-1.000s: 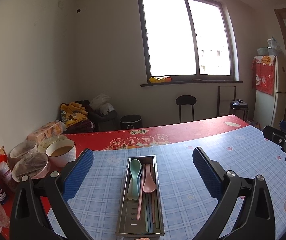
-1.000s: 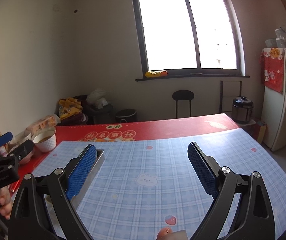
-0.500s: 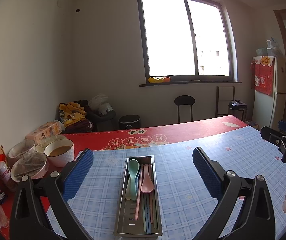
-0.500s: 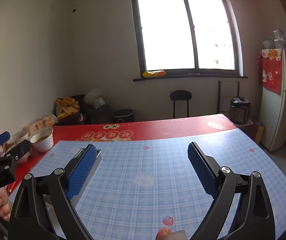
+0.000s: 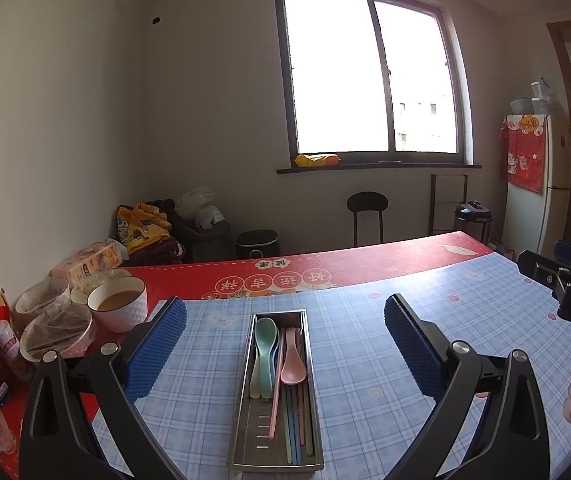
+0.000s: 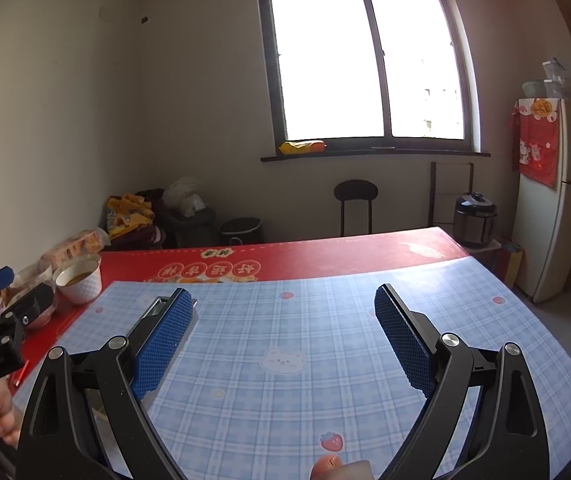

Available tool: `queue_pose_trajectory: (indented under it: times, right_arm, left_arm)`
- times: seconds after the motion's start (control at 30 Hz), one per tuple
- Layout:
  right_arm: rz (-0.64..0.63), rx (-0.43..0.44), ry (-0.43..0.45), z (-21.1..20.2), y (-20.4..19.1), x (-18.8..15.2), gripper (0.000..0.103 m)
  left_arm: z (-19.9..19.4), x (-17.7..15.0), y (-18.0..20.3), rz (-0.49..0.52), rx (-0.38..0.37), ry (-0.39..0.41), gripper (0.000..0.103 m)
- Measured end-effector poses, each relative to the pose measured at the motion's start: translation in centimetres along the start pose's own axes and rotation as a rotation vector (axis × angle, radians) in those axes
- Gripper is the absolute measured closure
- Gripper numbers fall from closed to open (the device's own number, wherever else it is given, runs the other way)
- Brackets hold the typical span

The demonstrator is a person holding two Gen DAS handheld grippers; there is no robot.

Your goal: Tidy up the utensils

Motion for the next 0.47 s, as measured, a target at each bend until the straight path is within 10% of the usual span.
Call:
queue_pose_trajectory:
  times: [0.47]
  right_arm:
    - [0.011,-0.033,-0.024,0.34,0.95,-0.72,0.014]
  left_arm:
    - [0.09,-0.01,-0.04,0.005,0.005,-0.006,0.006]
Point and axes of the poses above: each gripper's, at about its wrist camera, not at the fingertips, and z roughly the way its jaws point, y to its right, x to its top, the point moved 8 cm from there along z, roughly the way its jaws point, and after that the axes turned 14 degrees about y, right-handed, at the moved point
